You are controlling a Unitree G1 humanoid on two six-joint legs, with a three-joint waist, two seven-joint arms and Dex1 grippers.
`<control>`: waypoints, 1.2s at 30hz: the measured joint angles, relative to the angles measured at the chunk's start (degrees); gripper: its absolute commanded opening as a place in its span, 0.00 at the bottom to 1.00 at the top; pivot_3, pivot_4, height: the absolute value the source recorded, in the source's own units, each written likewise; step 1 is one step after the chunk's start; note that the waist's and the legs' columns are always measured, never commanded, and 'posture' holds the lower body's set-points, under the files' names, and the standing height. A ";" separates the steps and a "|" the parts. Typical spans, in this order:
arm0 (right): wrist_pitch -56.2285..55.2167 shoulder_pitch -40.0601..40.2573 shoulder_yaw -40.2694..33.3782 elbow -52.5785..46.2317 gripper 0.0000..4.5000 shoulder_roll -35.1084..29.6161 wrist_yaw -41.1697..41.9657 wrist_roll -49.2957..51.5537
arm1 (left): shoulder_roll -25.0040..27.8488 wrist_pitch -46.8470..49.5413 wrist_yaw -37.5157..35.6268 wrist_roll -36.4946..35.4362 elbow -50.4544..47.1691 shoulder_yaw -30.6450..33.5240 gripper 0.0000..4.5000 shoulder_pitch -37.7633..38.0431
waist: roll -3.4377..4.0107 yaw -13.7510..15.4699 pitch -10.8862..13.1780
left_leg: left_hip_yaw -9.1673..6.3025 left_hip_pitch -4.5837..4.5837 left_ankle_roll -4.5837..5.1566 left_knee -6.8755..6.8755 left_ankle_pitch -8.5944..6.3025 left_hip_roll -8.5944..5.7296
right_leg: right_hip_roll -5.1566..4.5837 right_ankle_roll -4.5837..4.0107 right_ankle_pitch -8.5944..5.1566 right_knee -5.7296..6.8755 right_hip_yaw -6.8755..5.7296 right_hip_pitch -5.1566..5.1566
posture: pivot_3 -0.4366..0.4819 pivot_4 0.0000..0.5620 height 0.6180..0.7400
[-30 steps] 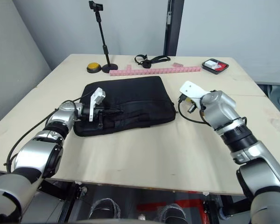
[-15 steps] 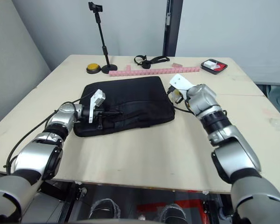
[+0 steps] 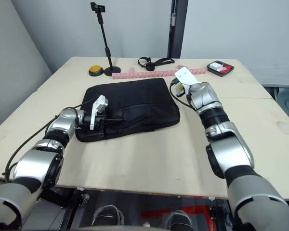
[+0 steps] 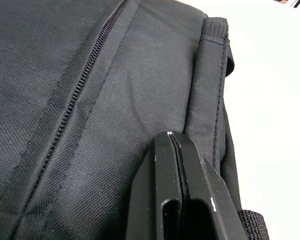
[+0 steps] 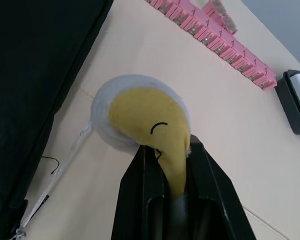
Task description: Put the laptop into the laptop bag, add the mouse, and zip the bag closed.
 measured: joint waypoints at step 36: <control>14.69 24.07 -18.49 -34.82 1.00 -29.14 33.99 26.94 | 25.20 39.79 -1.24 -19.41 -53.64 9.20 0.59 17.75 | -0.04 0.55 0.24 | 0.02 -0.44 -0.30 -0.58 -0.07 0.67 | 0.62 -0.05 -0.04 -0.65 -0.17 -0.43 | 0.48 0.27 1.00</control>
